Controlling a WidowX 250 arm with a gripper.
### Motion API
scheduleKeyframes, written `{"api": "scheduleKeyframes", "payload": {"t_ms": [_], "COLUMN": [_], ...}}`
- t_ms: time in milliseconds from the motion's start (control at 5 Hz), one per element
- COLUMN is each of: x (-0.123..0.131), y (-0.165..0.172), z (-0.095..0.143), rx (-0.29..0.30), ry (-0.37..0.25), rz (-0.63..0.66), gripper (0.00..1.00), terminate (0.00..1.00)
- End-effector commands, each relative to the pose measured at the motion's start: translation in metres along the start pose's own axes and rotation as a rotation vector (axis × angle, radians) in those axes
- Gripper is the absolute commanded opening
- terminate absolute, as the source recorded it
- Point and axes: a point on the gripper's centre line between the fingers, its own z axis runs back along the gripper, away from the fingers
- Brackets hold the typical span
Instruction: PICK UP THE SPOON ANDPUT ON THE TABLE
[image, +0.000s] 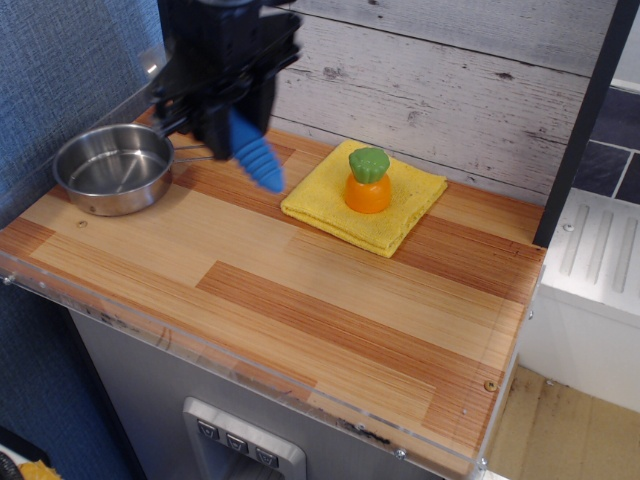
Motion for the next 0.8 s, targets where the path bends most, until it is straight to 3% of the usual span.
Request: {"api": "scheduleKeyframes", "payload": {"t_ms": [0,600], "x": [-0.010,-0.031], "y": [0.017,0.023], "z": [-0.016,-0.048], "rx": [0.056,0.146], "ry": [0.010,0.006], "rz": [0.107,0.273], "gripper": [0.00,0.00], "terminate": [0.00,0.00]}}
